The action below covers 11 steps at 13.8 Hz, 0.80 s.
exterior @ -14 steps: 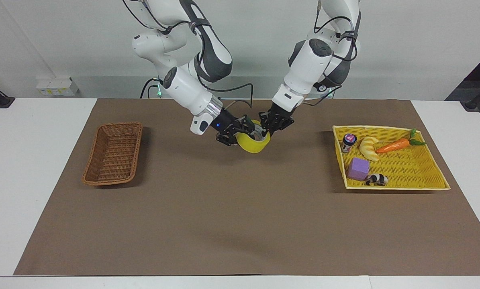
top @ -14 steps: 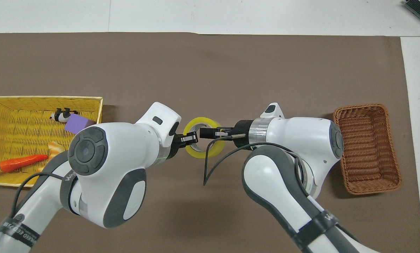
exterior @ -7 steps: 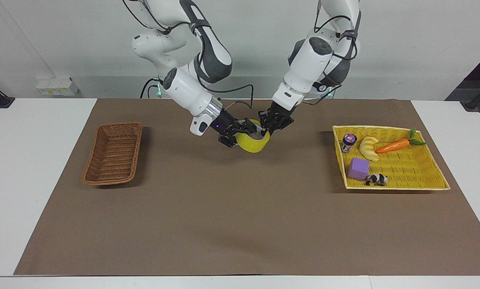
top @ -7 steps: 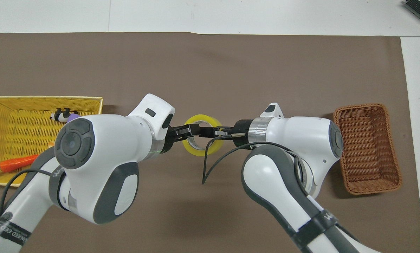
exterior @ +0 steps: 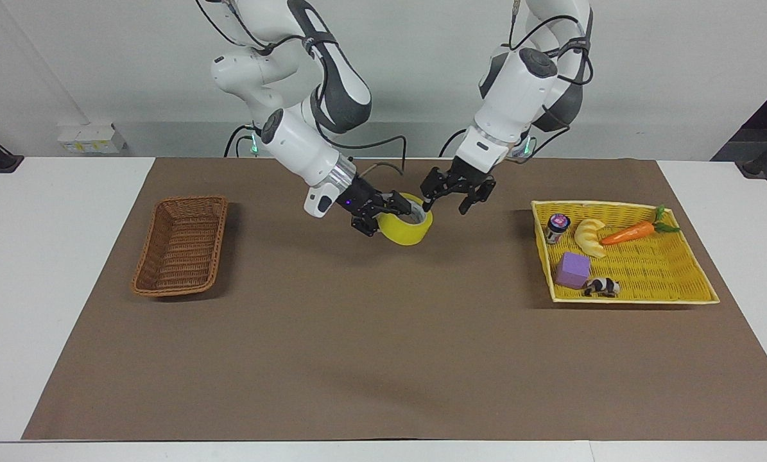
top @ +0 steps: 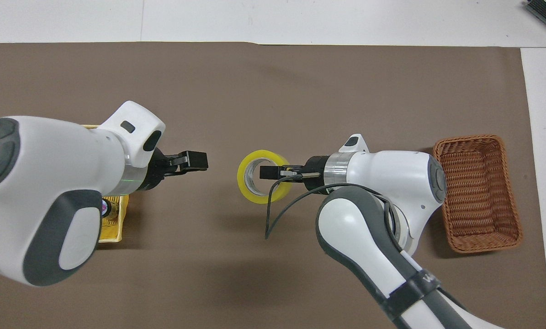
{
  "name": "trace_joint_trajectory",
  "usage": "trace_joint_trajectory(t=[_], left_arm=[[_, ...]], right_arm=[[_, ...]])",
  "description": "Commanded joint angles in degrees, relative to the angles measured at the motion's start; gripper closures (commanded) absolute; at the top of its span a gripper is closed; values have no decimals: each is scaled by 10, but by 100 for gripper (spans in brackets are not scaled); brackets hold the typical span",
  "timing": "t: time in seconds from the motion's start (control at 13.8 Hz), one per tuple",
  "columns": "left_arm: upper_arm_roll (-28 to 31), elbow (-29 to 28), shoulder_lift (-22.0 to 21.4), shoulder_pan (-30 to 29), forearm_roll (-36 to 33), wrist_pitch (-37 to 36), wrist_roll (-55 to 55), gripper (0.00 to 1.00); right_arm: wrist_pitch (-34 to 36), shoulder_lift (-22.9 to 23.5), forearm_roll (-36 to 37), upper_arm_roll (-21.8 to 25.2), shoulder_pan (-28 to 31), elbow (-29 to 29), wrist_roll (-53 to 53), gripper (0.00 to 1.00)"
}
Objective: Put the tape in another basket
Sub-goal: 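Open the left gripper and withdraw it while the right gripper holds the tape, then carry the tape with the right gripper into the wicker basket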
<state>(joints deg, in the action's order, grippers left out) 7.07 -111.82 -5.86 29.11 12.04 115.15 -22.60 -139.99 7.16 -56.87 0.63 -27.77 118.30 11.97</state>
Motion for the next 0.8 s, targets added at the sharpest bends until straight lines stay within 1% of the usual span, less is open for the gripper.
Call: trace_joint_trajectory(t=[0.0,0.15,0.22,0.36,0.51,0.58,0.73], left_arm=[[-5,-1,-15,-36,-46,-39,47,0],[-5,-1,-13,-72,-68,-42,112,0],[-5,1,-12,-91,-75,-41,153,0],[-6,26,-1,-136,-106,-41,217,0],[-5,74,10,-173,-115,-49,266,0],[-5,102,13,-190,-116,-75,276,0],[-4,169,16,-201,-115,-146,304,0]], right_arm=[[46,-9,14,4,15,-14,-42,100],[79,-17,42,4,36,-24,-59,100],[108,-20,63,4,47,-37,-76,100],[203,-20,109,3,78,-76,-114,100],[282,-21,134,3,104,-111,-146,100],[324,-21,136,3,115,-125,-150,100],[392,-26,166,4,140,-143,-150,100]])
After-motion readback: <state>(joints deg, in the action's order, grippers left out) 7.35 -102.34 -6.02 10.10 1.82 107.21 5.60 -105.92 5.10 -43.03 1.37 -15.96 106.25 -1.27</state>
